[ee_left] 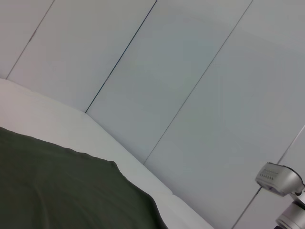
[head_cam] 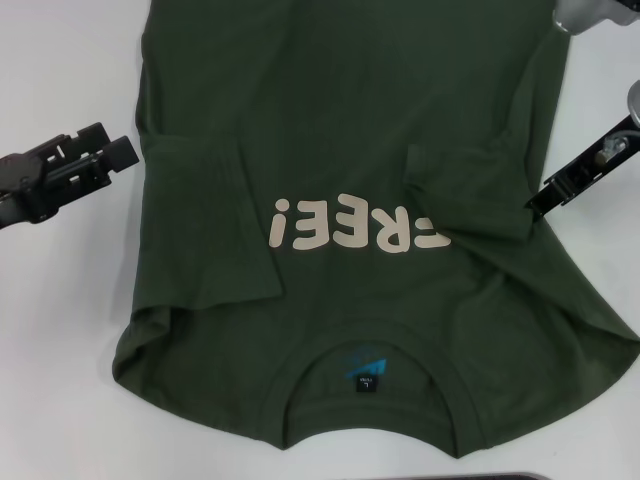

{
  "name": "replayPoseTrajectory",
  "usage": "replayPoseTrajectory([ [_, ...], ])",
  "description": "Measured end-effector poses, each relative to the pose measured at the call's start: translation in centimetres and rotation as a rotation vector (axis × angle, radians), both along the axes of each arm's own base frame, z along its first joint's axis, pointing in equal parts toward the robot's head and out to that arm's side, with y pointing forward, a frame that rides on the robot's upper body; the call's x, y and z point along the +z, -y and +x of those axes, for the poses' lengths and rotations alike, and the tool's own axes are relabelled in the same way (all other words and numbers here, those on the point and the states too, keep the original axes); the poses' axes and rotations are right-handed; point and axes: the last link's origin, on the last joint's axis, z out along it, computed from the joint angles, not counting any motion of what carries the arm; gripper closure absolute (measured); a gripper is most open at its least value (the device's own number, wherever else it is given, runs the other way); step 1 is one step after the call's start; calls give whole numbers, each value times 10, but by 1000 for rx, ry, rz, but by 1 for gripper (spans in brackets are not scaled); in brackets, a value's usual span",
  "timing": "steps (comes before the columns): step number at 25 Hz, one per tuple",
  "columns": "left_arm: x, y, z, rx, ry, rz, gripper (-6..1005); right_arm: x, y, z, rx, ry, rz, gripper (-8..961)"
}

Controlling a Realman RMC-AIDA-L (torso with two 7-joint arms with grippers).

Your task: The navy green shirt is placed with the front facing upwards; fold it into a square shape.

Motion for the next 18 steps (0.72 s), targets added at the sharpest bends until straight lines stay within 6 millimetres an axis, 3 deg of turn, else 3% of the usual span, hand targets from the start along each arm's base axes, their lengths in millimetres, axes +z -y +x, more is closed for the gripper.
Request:
replayPoseTrajectory([
  [8, 0, 0, 0, -1, -1, 0, 219, -11, 3, -4, -9, -44, -37, 489],
  [15, 1, 0, -1, 1, -3, 3, 218, -9, 7, -46, 61, -330, -98, 489],
  [18, 1, 0, -1, 3, -3, 3, 218, -1, 4, -44, 56, -319, -79, 488],
])
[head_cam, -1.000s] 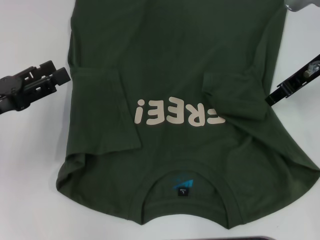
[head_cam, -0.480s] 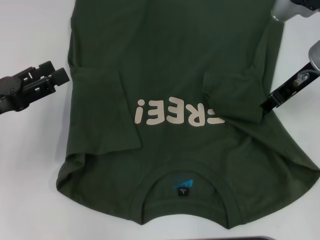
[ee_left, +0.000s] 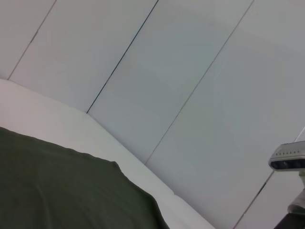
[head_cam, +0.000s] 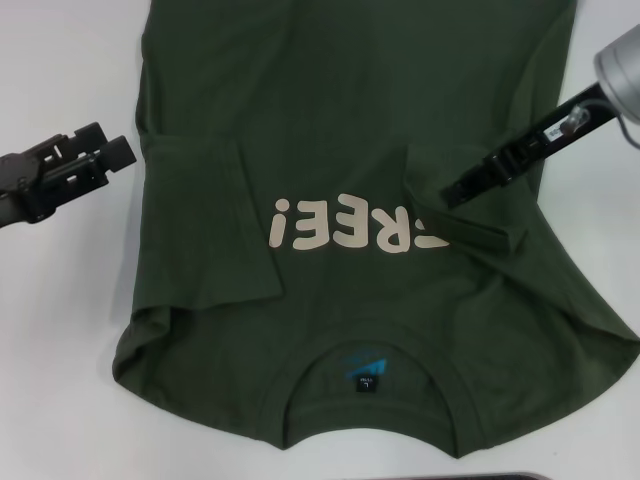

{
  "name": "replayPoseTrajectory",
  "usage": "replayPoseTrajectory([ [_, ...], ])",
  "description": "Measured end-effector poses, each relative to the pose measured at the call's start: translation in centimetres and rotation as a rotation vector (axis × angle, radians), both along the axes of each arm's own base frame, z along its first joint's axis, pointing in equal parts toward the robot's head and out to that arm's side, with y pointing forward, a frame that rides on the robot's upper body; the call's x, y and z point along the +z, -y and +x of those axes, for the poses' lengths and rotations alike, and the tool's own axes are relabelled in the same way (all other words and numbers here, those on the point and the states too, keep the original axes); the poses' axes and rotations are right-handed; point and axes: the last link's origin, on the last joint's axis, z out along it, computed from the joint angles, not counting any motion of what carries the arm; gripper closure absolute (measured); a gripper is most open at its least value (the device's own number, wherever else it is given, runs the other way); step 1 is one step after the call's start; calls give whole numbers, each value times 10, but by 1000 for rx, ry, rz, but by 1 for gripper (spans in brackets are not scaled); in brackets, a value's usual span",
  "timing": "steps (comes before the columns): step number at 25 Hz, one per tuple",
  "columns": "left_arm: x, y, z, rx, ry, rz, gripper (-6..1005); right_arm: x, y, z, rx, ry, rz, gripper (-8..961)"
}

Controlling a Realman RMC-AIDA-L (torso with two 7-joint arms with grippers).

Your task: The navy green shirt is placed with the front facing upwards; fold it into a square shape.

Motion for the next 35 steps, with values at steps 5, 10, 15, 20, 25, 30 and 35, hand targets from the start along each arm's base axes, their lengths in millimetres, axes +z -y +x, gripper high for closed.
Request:
replayPoseTrajectory([
  [5, 1, 2, -2, 8, 0, 4, 218, 13, -5, 23, -53, 126, 69, 488],
  [10, 2, 1, -2, 9, 2, 8, 218, 13, -4, 31, -80, 165, 88, 488],
  [15, 1, 0, -1, 6, 3, 7, 218, 7, -4, 35, -67, 230, 85, 488],
  [20, 1, 2, -2, 11, 3, 8, 218, 4, -3, 39, -49, 306, 74, 489],
  [25, 1, 1, -2, 10, 4, 8, 218, 2, -4, 38, -35, 324, 74, 489],
  [30, 1, 1, -2, 10, 4, 8, 218, -3, -3, 38, -25, 334, 62, 489],
  [35, 1, 1, -2, 10, 4, 8, 218, -8, -2, 38, -21, 337, 47, 489],
])
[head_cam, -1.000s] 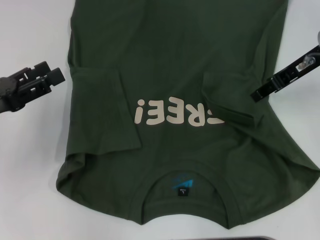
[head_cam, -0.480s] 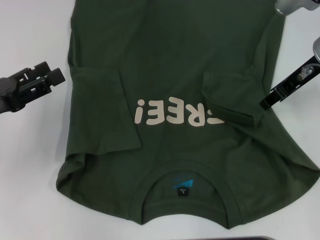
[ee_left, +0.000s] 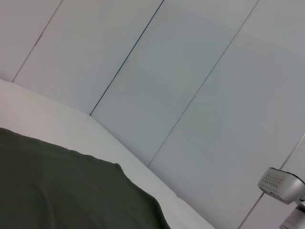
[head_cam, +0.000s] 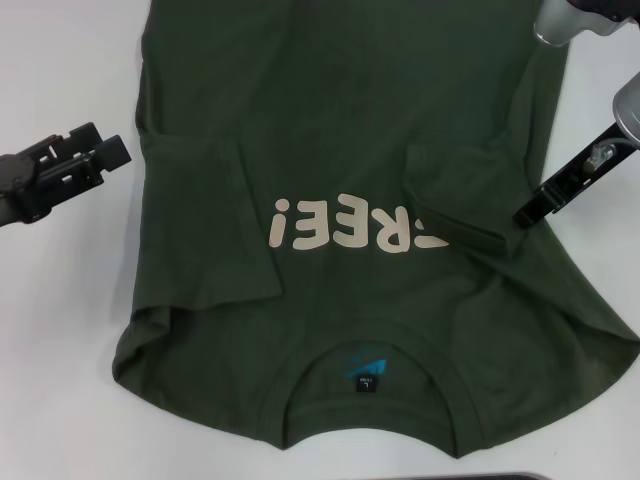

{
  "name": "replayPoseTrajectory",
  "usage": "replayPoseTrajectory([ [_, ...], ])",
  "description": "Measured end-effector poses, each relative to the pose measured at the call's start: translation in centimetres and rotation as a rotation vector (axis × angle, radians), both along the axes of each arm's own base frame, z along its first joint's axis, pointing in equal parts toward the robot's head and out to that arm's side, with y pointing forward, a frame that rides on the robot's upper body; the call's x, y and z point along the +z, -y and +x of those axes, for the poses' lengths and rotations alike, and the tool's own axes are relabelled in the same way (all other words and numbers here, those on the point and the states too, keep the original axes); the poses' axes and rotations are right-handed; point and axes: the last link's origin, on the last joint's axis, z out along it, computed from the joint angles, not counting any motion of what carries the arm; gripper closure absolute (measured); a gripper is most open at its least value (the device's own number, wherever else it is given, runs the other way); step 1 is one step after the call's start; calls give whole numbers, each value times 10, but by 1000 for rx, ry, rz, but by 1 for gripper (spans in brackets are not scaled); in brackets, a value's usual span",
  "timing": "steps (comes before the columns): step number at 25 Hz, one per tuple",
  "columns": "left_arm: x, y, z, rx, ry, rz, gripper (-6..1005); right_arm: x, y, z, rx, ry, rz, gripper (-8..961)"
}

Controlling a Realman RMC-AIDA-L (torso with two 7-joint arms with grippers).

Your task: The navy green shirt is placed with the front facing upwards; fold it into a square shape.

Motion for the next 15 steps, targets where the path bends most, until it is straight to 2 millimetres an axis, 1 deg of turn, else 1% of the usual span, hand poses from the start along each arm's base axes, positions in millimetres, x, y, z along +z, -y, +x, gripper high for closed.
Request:
replayPoseTrajectory([
  [6, 0, 0, -1, 2, -2, 2, 218, -5, 3, -4, 0, -18, -27, 488],
  [8, 0, 0, -1, 3, -4, 3, 218, -8, 5, -11, 7, -79, -52, 489],
  [9, 0, 0, -1, 3, -4, 3, 218, -9, 7, -20, 19, -150, -73, 490],
  [11, 1, 0, -1, 3, -5, 4, 217, -6, 10, -36, 51, -287, -101, 491],
  [12, 1, 0, -1, 3, -5, 4, 217, -2, 9, -39, 54, -325, -98, 492],
  [13, 1, 0, -1, 3, -5, 4, 217, 3, 7, -42, 56, -355, -86, 493],
  [15, 2, 1, -2, 4, -5, 4, 217, 10, 3, -37, 29, -340, -44, 494],
])
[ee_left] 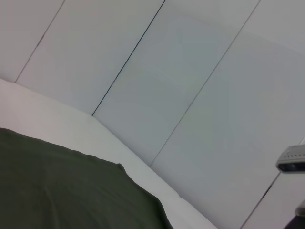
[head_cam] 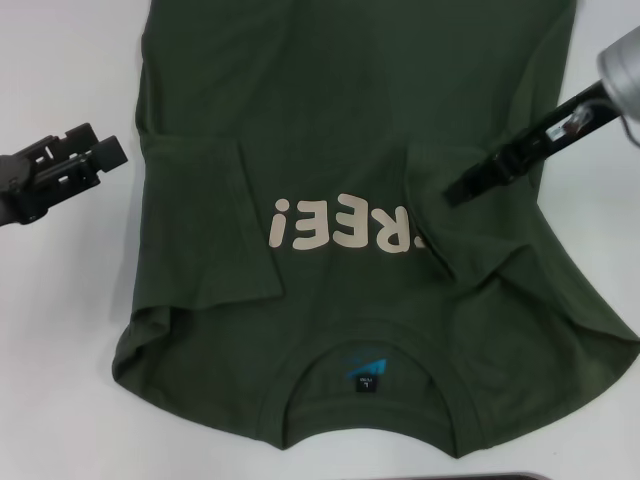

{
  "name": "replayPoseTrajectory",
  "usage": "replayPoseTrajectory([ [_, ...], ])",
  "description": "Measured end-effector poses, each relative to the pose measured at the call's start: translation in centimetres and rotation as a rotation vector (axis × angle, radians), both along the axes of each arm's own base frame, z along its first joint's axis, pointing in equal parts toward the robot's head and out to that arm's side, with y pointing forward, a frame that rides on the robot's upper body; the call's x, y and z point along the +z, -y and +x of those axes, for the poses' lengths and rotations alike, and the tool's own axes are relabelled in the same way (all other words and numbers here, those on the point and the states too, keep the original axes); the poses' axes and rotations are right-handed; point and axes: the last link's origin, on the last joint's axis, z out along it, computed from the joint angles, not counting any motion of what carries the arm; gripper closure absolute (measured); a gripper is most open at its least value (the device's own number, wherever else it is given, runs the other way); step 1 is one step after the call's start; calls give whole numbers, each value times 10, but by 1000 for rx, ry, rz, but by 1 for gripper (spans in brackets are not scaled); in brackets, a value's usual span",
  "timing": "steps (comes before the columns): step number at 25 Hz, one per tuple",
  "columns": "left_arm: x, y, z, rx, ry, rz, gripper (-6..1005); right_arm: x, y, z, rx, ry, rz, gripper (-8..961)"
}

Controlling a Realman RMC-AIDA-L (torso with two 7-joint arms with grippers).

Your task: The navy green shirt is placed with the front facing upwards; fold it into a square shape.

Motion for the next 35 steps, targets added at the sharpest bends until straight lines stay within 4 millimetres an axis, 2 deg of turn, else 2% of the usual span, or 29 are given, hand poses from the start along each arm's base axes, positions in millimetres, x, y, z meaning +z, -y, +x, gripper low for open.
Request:
replayPoseTrajectory([
  [6, 0, 1, -1, 4, 2, 3, 217, 5, 1, 35, -73, 250, 41, 476],
  [14, -1, 0, 1, -1, 4, -2, 217, -1, 2, 36, -67, 267, 32, 446],
  [17, 0, 1, 0, 2, 3, -2, 217, 5, 1, 30, -59, 161, 63, 435],
  [21, 7, 6, -1, -18, 8, -8, 217, 21, 6, 21, 9, -134, 118, 420],
  [24, 17, 6, -1, -24, 23, -28, 217, 36, 17, 25, 67, -377, 175, 409],
  [28, 24, 1, 1, -10, 38, -51, 217, 26, 35, 30, 131, -600, 143, 394],
  [31, 25, -2, 4, -16, 43, -61, 218, 14, 45, 28, 196, -643, 71, 383],
  [34, 25, -4, 8, -28, 48, -80, 218, 3, 53, 25, 224, -631, -7, 153],
  [35, 25, -4, 9, -30, 49, -85, 218, 1, 55, 25, 229, -625, -21, 131],
])
